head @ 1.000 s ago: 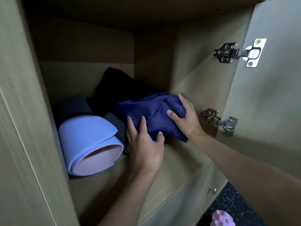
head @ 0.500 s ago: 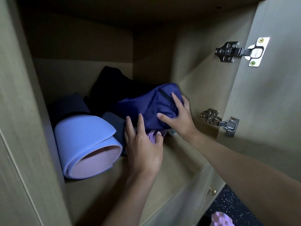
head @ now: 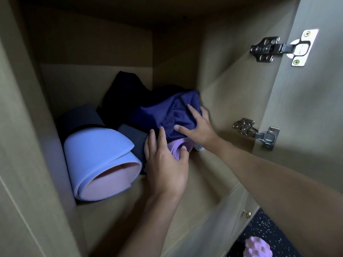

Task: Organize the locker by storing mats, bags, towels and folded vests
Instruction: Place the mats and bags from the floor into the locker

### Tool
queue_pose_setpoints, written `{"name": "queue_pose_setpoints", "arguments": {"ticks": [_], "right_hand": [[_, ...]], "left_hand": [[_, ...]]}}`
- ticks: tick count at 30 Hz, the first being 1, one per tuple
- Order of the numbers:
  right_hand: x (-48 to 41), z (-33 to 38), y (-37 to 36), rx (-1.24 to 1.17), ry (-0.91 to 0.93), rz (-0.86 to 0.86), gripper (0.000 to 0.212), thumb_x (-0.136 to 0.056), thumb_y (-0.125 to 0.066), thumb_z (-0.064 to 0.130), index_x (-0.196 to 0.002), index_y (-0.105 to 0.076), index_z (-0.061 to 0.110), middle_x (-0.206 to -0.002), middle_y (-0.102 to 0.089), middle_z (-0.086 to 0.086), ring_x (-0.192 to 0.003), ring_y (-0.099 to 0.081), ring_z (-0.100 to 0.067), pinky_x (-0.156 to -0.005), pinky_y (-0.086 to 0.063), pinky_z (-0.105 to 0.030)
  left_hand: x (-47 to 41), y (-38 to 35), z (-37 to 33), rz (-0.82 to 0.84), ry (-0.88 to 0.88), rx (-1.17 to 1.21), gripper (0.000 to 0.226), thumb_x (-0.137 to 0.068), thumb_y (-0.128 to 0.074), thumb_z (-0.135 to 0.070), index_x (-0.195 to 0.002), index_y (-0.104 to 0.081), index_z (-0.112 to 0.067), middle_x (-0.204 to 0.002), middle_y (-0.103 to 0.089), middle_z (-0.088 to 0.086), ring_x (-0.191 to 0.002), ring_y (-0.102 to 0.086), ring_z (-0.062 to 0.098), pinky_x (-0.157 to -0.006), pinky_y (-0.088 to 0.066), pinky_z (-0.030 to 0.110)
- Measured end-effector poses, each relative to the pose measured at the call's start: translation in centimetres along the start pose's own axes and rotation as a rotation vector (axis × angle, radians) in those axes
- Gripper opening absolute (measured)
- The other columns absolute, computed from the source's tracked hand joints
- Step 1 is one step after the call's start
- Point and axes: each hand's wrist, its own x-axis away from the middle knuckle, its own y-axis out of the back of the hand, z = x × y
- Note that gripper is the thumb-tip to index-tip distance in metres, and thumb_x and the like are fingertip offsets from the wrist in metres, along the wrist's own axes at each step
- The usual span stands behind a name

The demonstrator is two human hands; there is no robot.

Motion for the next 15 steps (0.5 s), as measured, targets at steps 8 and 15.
{"name": "queue_pose_setpoints", "arguments": {"ticks": [8,15], "right_hand": [[9.0,0.6,4.9,-0.073,-0.009,0.034,0.092,-0.078,-0.08,0.037,-0.153,-0.028,0.027,-0.155,-0.017,-0.002,-0.141,-0.022,-0.005,-0.109,-0.013,-0.006],[23.0,-1.6,9.0,-0.037,-0.142,-0.065,0.052,-0.092,-0.065,0.021,-0.139,-0.046,0.012,-0.125,-0.052,-0.008,-0.11,-0.05,-0.011,-0.089,-0.035,-0.017]], "left_hand": [[1.3,2.2,-1.4,0.071,-0.077,-0.029,0.063,-0.082,-0.072,-0.029,-0.138,-0.054,-0.009,-0.154,-0.036,0.019,-0.14,-0.035,0.036,-0.115,-0.027,0.041],[10.4,0.5,-4.9,0.408,-0.236,-0.049,0.022,-0.082,-0.063,-0.031,-0.1,-0.068,-0.019,-0.106,-0.064,0.008,-0.103,-0.059,0.032,-0.092,-0.048,0.043]]}}
